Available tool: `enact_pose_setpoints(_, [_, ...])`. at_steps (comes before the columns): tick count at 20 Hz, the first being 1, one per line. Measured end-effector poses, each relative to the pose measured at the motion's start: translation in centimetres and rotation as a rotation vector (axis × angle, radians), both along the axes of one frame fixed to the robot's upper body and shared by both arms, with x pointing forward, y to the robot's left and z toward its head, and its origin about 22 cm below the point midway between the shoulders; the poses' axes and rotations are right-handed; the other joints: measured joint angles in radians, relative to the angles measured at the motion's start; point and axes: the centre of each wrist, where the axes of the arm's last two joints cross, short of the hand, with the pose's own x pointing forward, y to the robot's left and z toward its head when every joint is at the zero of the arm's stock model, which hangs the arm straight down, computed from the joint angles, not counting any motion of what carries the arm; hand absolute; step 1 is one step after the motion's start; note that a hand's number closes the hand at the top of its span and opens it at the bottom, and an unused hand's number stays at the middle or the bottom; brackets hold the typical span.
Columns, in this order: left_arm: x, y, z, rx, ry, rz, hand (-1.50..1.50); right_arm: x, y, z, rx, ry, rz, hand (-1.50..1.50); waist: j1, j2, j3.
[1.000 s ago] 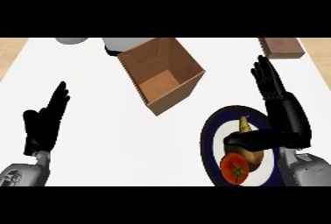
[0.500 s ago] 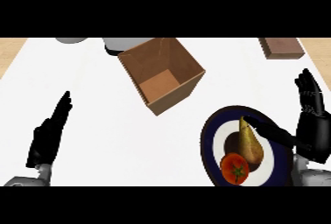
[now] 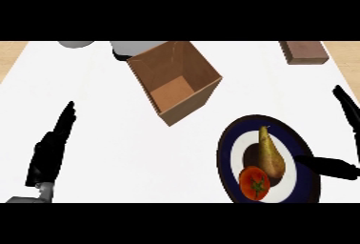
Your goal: Pick the pear from the plate and place it in the cardboard box
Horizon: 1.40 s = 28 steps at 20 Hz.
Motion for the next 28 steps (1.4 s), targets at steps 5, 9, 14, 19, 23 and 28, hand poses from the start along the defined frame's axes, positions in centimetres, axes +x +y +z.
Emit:
enact_pose_setpoints(5, [-0.2,-0.2,-0.1,0.001,0.006,-0.006,0.00,-1.1,0.1,2.1,-0.209,0.273,0.025,-1.50,0.003,0.000,-0.001])
enact_pose_setpoints(9, [-0.2,-0.1,0.0,-0.002,0.005,-0.014,0.00,-1.5,2.4,3.8,-0.288,0.436,0.039,-1.50,0.010,0.002,0.000])
enact_pose_setpoints(14, [0.2,0.2,0.0,-0.005,0.001,-0.010,0.00,-1.9,5.9,3.5,-0.326,0.535,0.015,-1.50,0.012,0.003,0.002])
enact_pose_setpoints(19, [0.4,-0.4,-0.2,-0.005,0.007,-0.009,0.00,-1.5,8.3,2.6,-0.339,0.566,-0.032,-1.50,0.011,0.004,0.003])
enact_pose_setpoints(23, [0.2,-0.2,-0.1,-0.003,0.005,-0.006,0.00,-1.2,8.6,1.8,-0.361,0.592,-0.069,-1.50,0.011,0.004,0.003])
enact_pose_setpoints(28, [-0.1,-0.1,-0.6,-0.004,0.004,-0.012,0.00,-0.5,8.5,1.2,-0.372,0.617,-0.092,-1.50,0.010,0.004,0.004])
